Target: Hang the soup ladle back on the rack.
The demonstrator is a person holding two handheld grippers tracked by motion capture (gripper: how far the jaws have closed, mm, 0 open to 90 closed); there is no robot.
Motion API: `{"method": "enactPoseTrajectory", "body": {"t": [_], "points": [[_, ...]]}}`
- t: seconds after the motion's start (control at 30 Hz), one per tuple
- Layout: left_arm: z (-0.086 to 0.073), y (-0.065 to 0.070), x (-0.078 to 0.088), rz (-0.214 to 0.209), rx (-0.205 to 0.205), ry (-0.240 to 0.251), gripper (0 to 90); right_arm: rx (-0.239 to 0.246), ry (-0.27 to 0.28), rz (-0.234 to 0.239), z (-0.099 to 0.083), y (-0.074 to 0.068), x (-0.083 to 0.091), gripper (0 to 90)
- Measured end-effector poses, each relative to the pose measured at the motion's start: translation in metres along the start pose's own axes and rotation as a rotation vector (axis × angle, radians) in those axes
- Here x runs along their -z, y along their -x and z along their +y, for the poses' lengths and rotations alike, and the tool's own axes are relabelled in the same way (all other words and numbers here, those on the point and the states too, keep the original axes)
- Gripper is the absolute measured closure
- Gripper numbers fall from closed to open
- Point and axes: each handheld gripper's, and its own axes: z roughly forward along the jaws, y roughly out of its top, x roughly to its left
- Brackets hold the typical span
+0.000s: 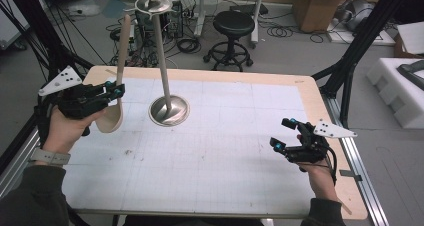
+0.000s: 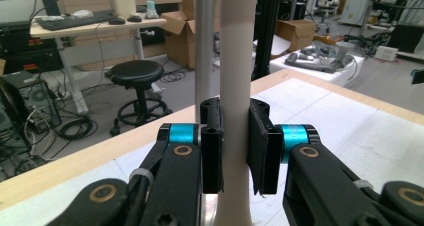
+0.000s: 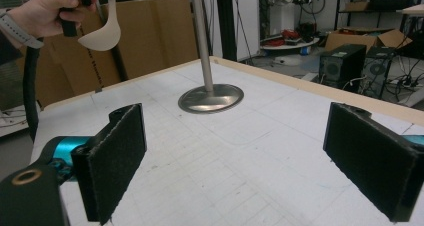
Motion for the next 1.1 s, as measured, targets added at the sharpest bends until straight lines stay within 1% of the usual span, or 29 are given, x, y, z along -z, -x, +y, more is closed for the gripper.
{"method": "enactPoseTrajectory", "body": {"t": [0.13, 0.27, 0.43, 0.53, 0.63, 0.9, 1.1], "points": [[0.004, -0.004, 0.003, 0.021, -0.011, -0.013, 77.7, -0.003, 0.002, 0.002, 0.000, 0.000, 0.000, 9.2], [0.009, -0.007, 0.005, 0.025, -0.032, -0.027, 77.7, -0.004, 0.000, 0.002, 0.000, 0.000, 0.000, 9.2], [0.014, -0.011, 0.005, 0.024, -0.020, -0.022, 77.7, -0.003, 0.003, 0.003, 0.000, -0.001, 0.001, 9.2], [0.014, -0.013, 0.002, 0.026, -0.013, -0.022, 77.7, 0.000, 0.006, -0.001, 0.000, 0.000, 0.001, 9.2], [0.013, -0.015, -0.001, 0.041, -0.006, -0.024, 77.7, -0.003, 0.004, -0.001, 0.000, 0.000, 0.001, 9.2], [0.015, -0.019, -0.002, 0.041, 0.011, -0.016, 77.7, -0.008, 0.002, 0.003, 0.000, 0.000, 0.001, 9.2], [0.017, -0.022, -0.004, 0.044, 0.013, -0.017, 77.7, -0.004, 0.002, 0.003, 0.000, 0.000, 0.001, 9.2]]}}
